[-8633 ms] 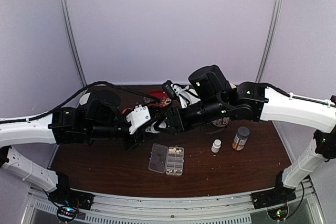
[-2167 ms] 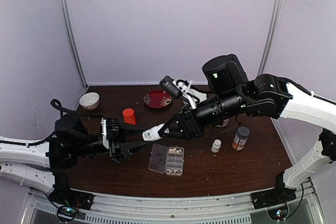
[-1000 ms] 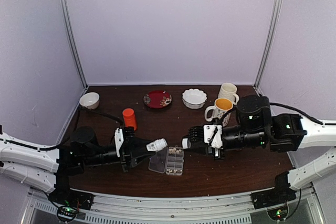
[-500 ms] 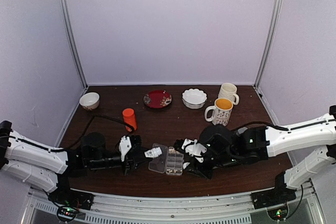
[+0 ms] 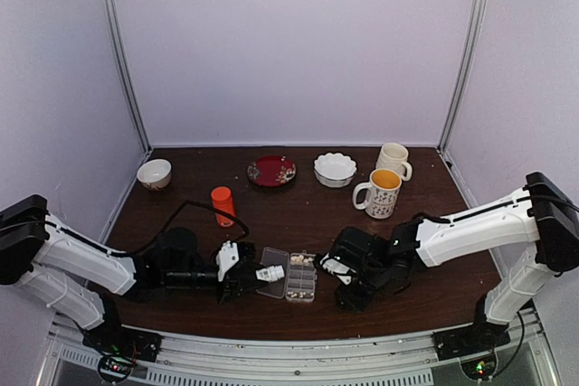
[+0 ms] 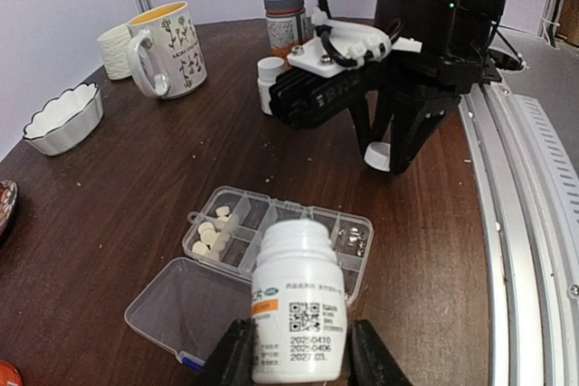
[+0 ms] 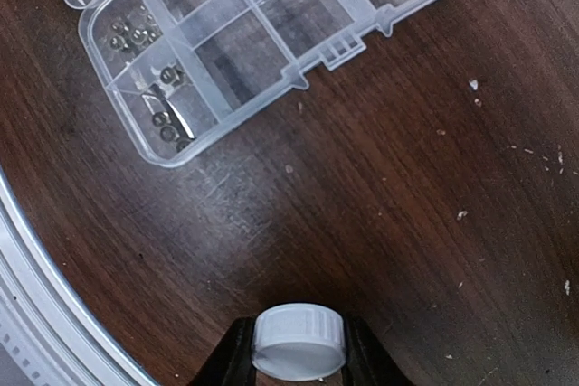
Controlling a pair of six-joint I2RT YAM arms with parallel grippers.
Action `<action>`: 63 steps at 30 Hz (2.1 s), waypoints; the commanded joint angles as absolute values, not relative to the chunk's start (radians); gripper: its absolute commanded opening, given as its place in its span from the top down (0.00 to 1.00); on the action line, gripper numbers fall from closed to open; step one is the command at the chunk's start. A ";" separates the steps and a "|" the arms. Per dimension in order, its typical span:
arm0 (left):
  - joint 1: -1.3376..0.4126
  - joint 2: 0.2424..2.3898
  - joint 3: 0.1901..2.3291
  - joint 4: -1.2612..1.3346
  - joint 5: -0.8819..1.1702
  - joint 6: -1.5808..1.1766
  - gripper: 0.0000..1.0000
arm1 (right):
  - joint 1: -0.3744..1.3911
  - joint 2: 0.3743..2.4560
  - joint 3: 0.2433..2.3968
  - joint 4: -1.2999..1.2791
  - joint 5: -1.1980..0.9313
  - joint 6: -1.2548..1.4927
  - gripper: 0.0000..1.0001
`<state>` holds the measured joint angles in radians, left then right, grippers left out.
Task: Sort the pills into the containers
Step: Place the lid of the pill bottle at the center of the board, then pour the pill into the compartment of the pill container.
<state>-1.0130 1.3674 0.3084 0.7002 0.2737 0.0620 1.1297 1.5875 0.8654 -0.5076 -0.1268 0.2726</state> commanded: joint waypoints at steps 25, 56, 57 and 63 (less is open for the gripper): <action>-0.985 1.601 0.474 0.605 0.341 0.151 1.00 | 1.112 1.189 0.817 -0.211 0.005 0.449 0.66; -0.990 1.617 0.513 0.545 0.322 0.140 1.00 | 1.156 1.684 0.862 0.267 -0.222 0.729 1.00; -0.992 1.617 0.515 0.543 0.321 0.142 1.00 | 1.155 1.699 0.873 0.245 -0.220 0.731 1.00; -0.997 1.625 0.529 0.525 0.317 0.147 1.00 | 1.136 1.698 0.862 0.229 -0.213 0.751 1.00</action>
<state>-0.9913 1.6062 0.5003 0.5133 0.3218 0.1375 1.1530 1.7222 0.8631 0.1940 -0.2050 0.7200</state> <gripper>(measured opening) 0.315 0.004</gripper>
